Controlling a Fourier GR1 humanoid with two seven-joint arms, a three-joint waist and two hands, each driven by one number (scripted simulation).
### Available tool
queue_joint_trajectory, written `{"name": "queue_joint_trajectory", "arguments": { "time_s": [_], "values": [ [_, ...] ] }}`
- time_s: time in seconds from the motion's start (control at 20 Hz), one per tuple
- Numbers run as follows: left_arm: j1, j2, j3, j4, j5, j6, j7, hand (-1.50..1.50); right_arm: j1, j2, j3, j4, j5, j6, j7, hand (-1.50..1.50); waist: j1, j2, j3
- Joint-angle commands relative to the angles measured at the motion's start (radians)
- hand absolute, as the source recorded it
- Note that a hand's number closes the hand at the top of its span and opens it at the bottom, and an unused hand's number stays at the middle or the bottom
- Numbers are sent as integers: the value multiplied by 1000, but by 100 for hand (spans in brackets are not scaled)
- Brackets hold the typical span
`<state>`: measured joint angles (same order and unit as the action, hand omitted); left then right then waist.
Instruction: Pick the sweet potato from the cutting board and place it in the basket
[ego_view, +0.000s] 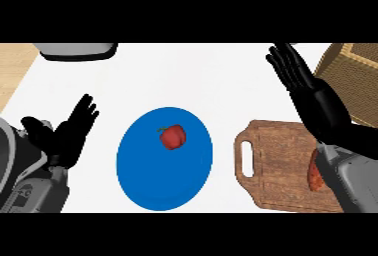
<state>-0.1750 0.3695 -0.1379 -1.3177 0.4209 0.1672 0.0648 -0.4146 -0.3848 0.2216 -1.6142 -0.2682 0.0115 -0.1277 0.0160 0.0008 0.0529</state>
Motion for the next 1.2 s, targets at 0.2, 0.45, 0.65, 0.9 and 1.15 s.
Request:
{"name": "queue_joint_trajectory", "arguments": {
  "time_s": [0.2,0.45,0.65,0.9,1.15],
  "values": [
    [-102,180,-18,-104,-221,11,-123,0,68,43,-96,125,-111,-60,118,150,-20,0,-51],
    [-89,177,-59,-153,-253,3,-110,0,113,347,-42,119,-73,-362,53,150,-9,-4,-53],
    [-59,189,-47,-151,-265,-12,-142,0,-19,314,14,122,169,-633,192,-150,-8,-6,-56],
    [-49,209,-34,-159,-259,-15,-119,0,-85,-29,15,182,383,-606,489,-150,-31,-20,-64],
    [-42,197,-41,-169,-268,2,-100,0,-140,-285,110,207,446,-303,774,-150,-41,-26,-67]
  ]
}}
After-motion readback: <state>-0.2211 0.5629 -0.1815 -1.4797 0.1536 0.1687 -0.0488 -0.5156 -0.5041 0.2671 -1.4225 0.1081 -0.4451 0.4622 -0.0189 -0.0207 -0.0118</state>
